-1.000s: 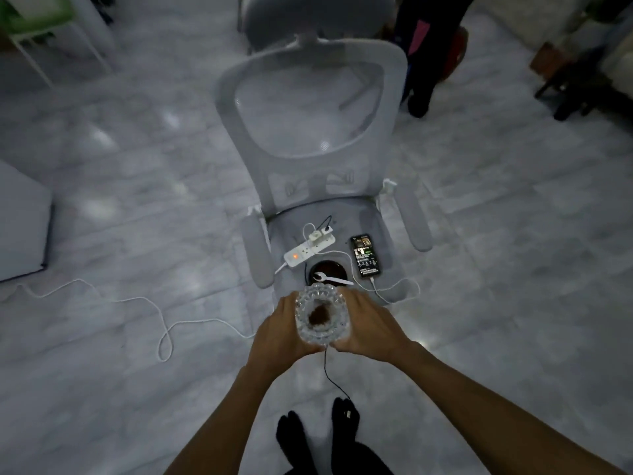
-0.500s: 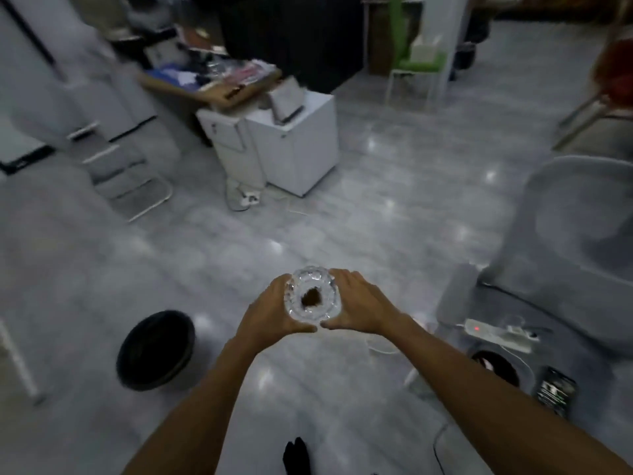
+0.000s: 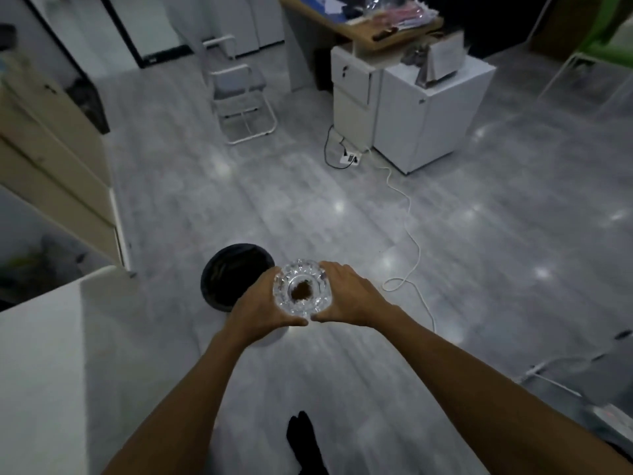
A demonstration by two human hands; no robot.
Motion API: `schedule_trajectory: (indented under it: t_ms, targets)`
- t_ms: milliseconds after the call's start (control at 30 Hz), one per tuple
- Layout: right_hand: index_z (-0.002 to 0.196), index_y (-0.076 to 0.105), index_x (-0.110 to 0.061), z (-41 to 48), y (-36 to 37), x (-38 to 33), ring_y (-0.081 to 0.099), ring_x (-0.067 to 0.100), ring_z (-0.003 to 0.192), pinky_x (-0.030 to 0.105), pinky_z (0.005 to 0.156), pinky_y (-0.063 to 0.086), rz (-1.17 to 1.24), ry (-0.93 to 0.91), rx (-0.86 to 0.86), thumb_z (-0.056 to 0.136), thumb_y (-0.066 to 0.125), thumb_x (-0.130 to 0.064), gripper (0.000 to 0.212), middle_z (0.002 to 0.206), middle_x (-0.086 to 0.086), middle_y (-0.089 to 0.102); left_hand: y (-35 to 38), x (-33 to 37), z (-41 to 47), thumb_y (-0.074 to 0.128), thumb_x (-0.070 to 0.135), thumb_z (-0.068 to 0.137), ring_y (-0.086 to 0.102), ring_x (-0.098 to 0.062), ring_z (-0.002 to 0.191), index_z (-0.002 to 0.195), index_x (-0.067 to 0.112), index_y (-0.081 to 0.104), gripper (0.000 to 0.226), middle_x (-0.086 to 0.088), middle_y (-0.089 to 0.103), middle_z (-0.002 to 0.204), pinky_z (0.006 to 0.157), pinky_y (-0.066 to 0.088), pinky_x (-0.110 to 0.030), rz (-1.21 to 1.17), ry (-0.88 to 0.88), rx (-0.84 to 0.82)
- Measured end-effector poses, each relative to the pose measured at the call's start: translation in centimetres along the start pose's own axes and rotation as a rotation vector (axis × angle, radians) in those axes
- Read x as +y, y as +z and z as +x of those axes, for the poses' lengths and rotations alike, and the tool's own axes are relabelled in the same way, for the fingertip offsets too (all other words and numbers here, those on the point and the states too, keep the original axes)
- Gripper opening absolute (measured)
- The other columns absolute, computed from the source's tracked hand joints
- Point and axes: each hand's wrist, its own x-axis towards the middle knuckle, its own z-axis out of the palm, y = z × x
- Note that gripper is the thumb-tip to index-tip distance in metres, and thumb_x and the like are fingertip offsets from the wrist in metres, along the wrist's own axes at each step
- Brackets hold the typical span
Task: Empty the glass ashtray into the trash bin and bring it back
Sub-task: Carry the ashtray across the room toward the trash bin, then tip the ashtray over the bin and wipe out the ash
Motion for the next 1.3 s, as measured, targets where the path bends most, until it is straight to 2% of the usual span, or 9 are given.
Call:
schedule_trajectory:
  t_ms: [100,300,433,533,700,900,1100,1233,1300]
  targets:
    - [0.144,0.046,-0.026,4.3,1.8,-1.9,0.05,0.022,0.125,0.031,0.088,0.039,-0.007,-0.043,-0.047,0.072,0.09,-0.054,0.09,0.141,-0.001,0.055,-2.3,-4.1,0.7,0.103,0.063,0.053,0.062,-0.005,0.13,0.145,0.038,0.056,0.106,0.019,0.062,0.141,0.109,0.056,-0.041,0.012,-0.048,0.025]
    - [0.14,0.046,-0.033,11.0,4.6,-4.7,0.055,0.022,0.12,0.047,0.09,0.056,0.027,-0.091,-0.098,0.065,0.089,-0.063,0.091,0.134,-0.007,0.057,-6.2,-9.0,1.6,0.107,0.049,0.055,0.065,-0.011,0.127,0.144,0.029,0.057,0.104,0.013,0.064,0.139,0.106,0.056,-0.037,-0.024,-0.102,0.103]
    - [0.143,0.047,-0.029,14.2,5.3,-5.0,0.055,0.023,0.122,0.045,0.093,0.055,0.025,-0.143,-0.123,0.068,0.089,-0.063,0.092,0.138,-0.004,0.057,-7.0,-11.3,2.6,0.105,0.056,0.053,0.065,-0.009,0.126,0.144,0.028,0.057,0.107,0.014,0.065,0.138,0.106,0.057,-0.038,-0.067,-0.162,0.124]
    - [0.144,0.05,-0.025,16.8,6.7,-4.2,0.055,0.022,0.121,0.034,0.089,0.049,0.033,-0.184,-0.153,0.071,0.091,-0.056,0.089,0.139,0.0,0.058,-6.7,-13.6,3.4,0.101,0.066,0.051,0.067,-0.008,0.122,0.143,0.033,0.056,0.107,0.017,0.066,0.136,0.102,0.059,-0.041,-0.071,-0.222,0.145]
    - [0.137,0.047,-0.021,21.9,12.3,-0.7,0.061,0.023,0.108,0.045,0.082,0.058,0.06,-0.183,-0.172,0.069,0.093,-0.054,0.089,0.132,0.001,0.057,-4.1,-19.8,5.8,0.101,0.066,0.051,0.068,-0.007,0.116,0.14,0.035,0.056,0.105,0.018,0.067,0.132,0.098,0.06,-0.039,-0.062,-0.27,0.183]
    - [0.137,0.045,-0.011,27.9,20.7,4.2,0.065,0.024,0.107,0.03,0.076,0.047,0.109,-0.174,-0.208,0.069,0.097,-0.043,0.09,0.134,0.008,0.06,0.3,-29.8,7.9,0.103,0.063,0.049,0.07,-0.007,0.115,0.138,0.039,0.056,0.103,0.017,0.069,0.13,0.1,0.061,-0.041,-0.091,-0.312,0.237]
    - [0.135,0.04,-0.02,35.5,31.3,9.4,0.069,0.019,0.105,0.046,0.086,0.06,0.14,-0.182,-0.236,0.055,0.089,-0.068,0.105,0.127,0.0,0.067,4.7,-42.1,10.7,0.105,0.054,0.05,0.07,-0.011,0.113,0.142,0.03,0.054,0.108,0.015,0.069,0.126,0.099,0.058,-0.033,-0.099,-0.339,0.303]
    - [0.14,0.045,-0.017,40.4,36.4,12.2,0.063,0.011,0.105,0.029,0.087,0.056,0.155,-0.215,-0.221,0.066,0.098,-0.048,0.097,0.13,0.0,0.065,6.4,-49.6,13.2,0.102,0.062,0.048,0.069,-0.008,0.117,0.14,0.037,0.053,0.107,0.018,0.069,0.128,0.103,0.058,-0.034,-0.138,-0.361,0.29]
    - [0.143,0.046,-0.015,42.7,38.6,13.6,0.061,0.01,0.108,0.026,0.09,0.053,0.164,-0.23,-0.229,0.069,0.097,-0.044,0.095,0.131,-0.001,0.063,7.0,-52.7,14.5,0.1,0.066,0.049,0.068,-0.007,0.12,0.144,0.034,0.054,0.111,0.014,0.07,0.133,0.104,0.056,-0.031,-0.149,-0.363,0.292]
